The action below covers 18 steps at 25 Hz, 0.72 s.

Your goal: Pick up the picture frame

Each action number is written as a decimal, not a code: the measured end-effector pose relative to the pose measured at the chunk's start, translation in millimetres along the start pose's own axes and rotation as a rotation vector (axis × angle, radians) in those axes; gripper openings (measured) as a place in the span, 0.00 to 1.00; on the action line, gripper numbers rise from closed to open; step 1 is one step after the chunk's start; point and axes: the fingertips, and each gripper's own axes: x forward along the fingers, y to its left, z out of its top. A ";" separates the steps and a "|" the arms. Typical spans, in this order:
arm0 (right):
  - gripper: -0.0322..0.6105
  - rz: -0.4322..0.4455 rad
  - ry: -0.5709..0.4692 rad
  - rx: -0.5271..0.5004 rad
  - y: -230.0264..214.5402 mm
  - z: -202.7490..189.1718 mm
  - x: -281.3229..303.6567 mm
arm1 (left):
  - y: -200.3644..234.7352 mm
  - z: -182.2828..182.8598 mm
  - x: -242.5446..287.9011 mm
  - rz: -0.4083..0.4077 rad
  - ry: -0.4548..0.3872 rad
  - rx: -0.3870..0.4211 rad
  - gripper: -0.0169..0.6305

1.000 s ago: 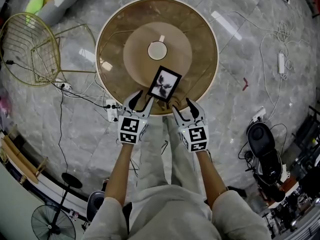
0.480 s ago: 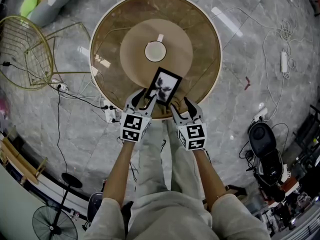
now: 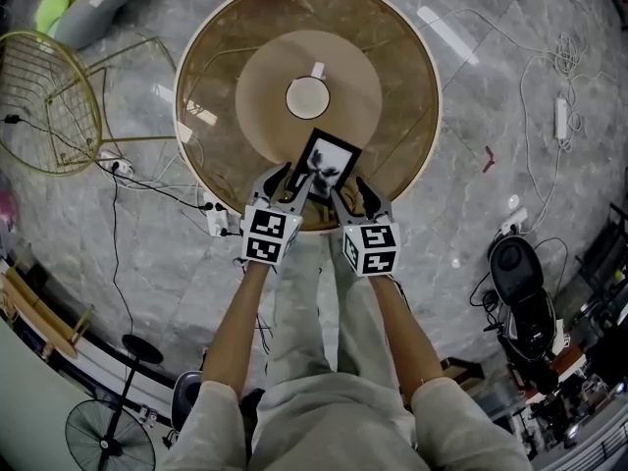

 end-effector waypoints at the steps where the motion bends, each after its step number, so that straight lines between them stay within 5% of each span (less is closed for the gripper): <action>1: 0.41 -0.006 0.006 0.006 -0.8 -0.1 2.3 | 0.2 -0.6 1.8 -0.001 0.009 -0.002 0.29; 18: 0.37 -0.055 0.129 0.110 -15.9 -13.4 26.9 | 2.2 -2.1 30.2 -0.004 0.105 -0.018 0.29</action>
